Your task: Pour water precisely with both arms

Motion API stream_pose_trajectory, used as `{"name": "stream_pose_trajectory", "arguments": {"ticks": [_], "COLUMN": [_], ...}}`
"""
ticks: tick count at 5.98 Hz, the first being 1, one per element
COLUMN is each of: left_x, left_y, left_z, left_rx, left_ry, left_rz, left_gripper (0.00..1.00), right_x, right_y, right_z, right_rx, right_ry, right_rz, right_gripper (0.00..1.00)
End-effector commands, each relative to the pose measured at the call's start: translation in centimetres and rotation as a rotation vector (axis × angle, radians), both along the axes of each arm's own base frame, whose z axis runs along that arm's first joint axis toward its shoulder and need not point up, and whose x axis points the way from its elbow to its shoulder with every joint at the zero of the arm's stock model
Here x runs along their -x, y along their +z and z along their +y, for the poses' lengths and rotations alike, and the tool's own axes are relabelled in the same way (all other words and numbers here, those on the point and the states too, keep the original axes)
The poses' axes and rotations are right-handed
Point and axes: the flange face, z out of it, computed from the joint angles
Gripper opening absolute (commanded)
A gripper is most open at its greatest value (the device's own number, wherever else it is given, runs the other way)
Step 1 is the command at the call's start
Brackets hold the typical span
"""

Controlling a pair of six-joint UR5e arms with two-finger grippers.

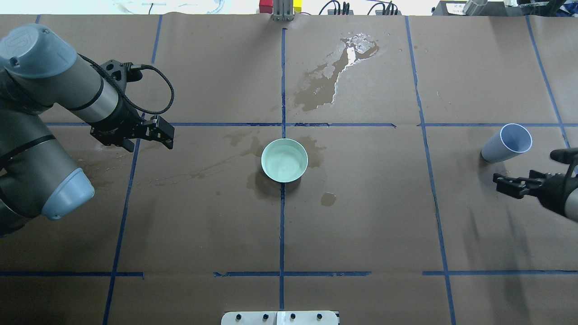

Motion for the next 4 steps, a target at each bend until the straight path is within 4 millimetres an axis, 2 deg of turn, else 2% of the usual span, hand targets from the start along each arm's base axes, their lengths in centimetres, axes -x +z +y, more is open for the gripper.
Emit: {"name": "stream_pose_trajectory", "arguments": {"ticks": [1,2,3,4], "left_x": [0.0,0.0,0.0,0.0], "left_y": [0.1,0.1,0.0,-0.1], "left_z": [0.0,0.0,0.0,-0.1], "left_rx": [0.002,0.003,0.002,0.001], "left_ry": [0.000,-0.001,-0.002,-0.002], "left_rz": [-0.002,-0.002,0.000,0.001], "left_gripper": [1.00,1.00,1.00,1.00], "right_x": [2.4,1.6,2.6,3.7], "right_y": [1.9,5.5,7.3,7.2], "right_z": [1.7,1.6,1.0,0.3], "right_rx": [-0.094,-0.144,-0.168,-0.192], "right_ry": [0.093,0.136,0.153,0.182], "right_rz": [0.051,0.010,-0.014,-0.013], "right_gripper": [0.99,0.99,0.99,0.99]}}
